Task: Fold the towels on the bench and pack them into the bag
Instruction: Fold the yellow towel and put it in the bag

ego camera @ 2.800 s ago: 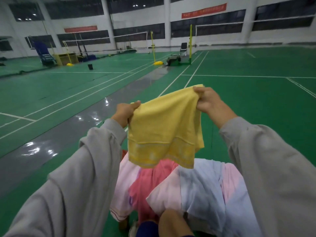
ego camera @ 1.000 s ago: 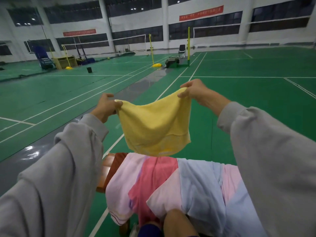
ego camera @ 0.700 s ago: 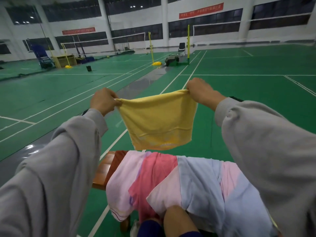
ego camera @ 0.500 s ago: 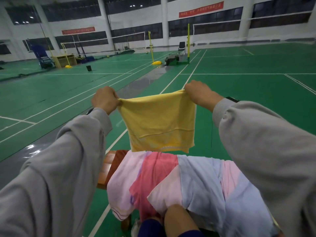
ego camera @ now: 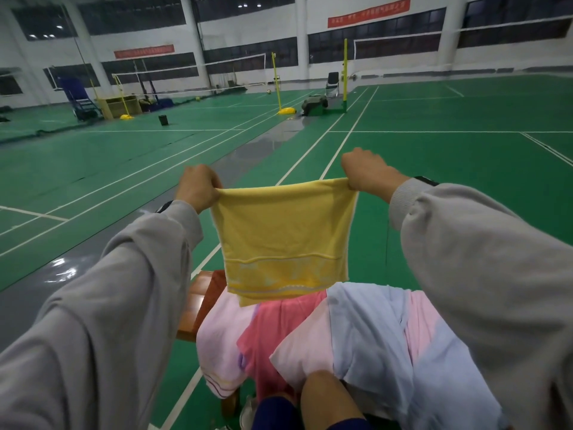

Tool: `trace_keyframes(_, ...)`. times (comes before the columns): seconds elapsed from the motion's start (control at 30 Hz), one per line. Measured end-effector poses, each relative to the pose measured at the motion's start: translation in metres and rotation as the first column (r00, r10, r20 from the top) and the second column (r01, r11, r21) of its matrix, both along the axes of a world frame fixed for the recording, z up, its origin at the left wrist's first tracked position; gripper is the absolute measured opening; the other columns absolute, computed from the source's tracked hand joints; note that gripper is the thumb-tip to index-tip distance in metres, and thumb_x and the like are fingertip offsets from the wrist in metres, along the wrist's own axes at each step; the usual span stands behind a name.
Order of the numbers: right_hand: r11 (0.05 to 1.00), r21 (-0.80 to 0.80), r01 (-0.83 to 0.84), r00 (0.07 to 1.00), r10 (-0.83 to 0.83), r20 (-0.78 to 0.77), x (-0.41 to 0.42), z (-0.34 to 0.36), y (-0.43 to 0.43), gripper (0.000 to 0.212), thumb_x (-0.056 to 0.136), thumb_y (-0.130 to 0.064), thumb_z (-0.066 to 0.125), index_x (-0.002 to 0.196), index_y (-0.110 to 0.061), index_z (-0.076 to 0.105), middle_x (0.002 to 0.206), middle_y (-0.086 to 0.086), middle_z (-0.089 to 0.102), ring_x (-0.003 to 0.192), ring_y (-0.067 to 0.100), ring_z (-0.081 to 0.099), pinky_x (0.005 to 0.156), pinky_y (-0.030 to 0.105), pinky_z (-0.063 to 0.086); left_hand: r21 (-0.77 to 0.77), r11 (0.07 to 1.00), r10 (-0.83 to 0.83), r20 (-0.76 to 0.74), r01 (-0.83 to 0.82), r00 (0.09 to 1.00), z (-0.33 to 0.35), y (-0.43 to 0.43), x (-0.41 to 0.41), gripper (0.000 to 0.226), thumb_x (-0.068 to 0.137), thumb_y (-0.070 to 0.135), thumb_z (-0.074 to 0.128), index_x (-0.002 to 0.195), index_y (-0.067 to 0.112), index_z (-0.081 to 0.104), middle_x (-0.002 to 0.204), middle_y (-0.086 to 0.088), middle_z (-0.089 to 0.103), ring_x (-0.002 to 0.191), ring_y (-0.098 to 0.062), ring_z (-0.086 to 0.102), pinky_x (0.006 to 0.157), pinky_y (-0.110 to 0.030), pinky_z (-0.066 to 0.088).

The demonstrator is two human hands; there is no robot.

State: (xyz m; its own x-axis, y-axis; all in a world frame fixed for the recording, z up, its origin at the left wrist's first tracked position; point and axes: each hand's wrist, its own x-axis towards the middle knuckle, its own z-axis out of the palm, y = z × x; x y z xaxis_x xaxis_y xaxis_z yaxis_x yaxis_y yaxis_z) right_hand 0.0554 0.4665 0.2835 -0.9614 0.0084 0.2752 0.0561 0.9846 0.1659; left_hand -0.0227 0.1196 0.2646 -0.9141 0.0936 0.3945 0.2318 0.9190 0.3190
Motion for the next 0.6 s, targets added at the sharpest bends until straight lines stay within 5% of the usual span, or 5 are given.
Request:
trace_keyframes(0.27, 0.998, 0.047, -0.044, 0.999, 0.045, -0.010, -0.011, -0.010, 0.004, 0.028, 0.089, 0.012, 0.043, 0.072, -0.010, 0.038, 0.080, 0.010, 0.042, 0.079, 0.031, 0.049, 0.069, 0.039, 0.040, -0.099, 0.995, 0.003, 0.017, -0.001, 1.000, -0.021, 0.008, -0.010, 0.021, 0.080, -0.008, 0.067, 0.086, 0.007, 0.079, 0.081, -0.011, 0.070, 0.078, -0.029, 0.063, 0.072, -0.038, 0.054)
trace_keyframes(0.5, 0.999, 0.052, -0.007, 0.999, 0.010, -0.051, -0.026, -0.027, 0.010, 0.028, 0.089, 0.012, 0.044, 0.072, -0.010, 0.040, 0.077, 0.008, 0.044, 0.078, 0.031, 0.053, 0.068, 0.039, 0.044, -0.106, 0.994, 0.012, 0.103, -0.001, 0.995, -0.031, 0.007, -0.030, 0.010, 0.077, 0.010, 0.084, 0.087, 0.009, 0.080, 0.081, -0.012, 0.071, 0.078, -0.030, 0.065, 0.074, -0.040, 0.057)
trace_keyframes(0.6, 0.998, -0.037, 0.041, 0.996, -0.044, -0.076, -0.038, -0.037, 0.015, 0.022, 0.089, 0.010, 0.045, 0.078, -0.008, 0.044, 0.078, 0.008, 0.043, 0.078, 0.032, 0.052, 0.067, 0.038, 0.042, 0.029, 1.000, 0.000, 0.185, -0.005, 0.983, -0.039, 0.007, -0.037, 0.005, 0.080, 0.007, 0.081, 0.082, 0.005, 0.078, 0.073, -0.011, 0.072, 0.069, -0.028, 0.070, 0.070, -0.039, 0.061)
